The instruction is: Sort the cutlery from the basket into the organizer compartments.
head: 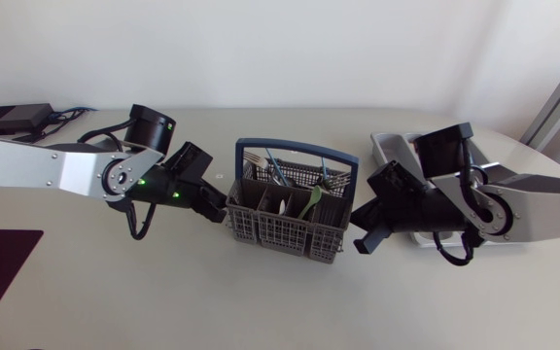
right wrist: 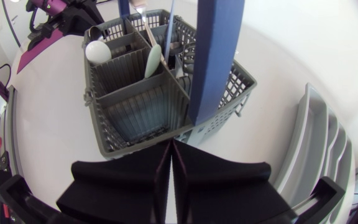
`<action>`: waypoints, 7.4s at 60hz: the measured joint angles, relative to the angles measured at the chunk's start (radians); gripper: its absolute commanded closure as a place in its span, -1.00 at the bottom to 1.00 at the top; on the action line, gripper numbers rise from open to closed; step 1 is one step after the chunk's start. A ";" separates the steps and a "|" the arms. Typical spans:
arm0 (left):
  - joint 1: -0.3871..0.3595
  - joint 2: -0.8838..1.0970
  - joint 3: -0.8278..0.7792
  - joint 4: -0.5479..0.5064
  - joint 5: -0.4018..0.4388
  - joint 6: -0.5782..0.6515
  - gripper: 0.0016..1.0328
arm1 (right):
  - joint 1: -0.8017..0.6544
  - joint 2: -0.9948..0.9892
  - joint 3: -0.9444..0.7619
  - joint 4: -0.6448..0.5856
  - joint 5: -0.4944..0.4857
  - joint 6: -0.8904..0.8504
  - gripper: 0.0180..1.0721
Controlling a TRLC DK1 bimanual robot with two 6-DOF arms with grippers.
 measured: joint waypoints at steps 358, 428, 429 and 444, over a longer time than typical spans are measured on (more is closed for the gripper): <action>-0.457 -0.289 0.330 -0.481 0.171 -0.150 0.93 | 0.217 -0.721 -0.077 -0.315 -0.075 -0.059 -0.68; -0.503 -0.243 0.353 -0.507 0.270 -0.128 0.89 | 0.288 -0.662 -0.077 -0.286 -0.128 -0.103 0.90; -0.502 -0.243 0.353 -0.507 0.270 -0.128 0.80 | 0.288 -0.661 -0.077 -0.286 -0.129 -0.103 0.90; -0.462 -0.241 0.378 -0.508 0.268 -0.128 -0.62 | 0.274 -0.663 -0.077 -0.346 -0.113 -0.103 0.90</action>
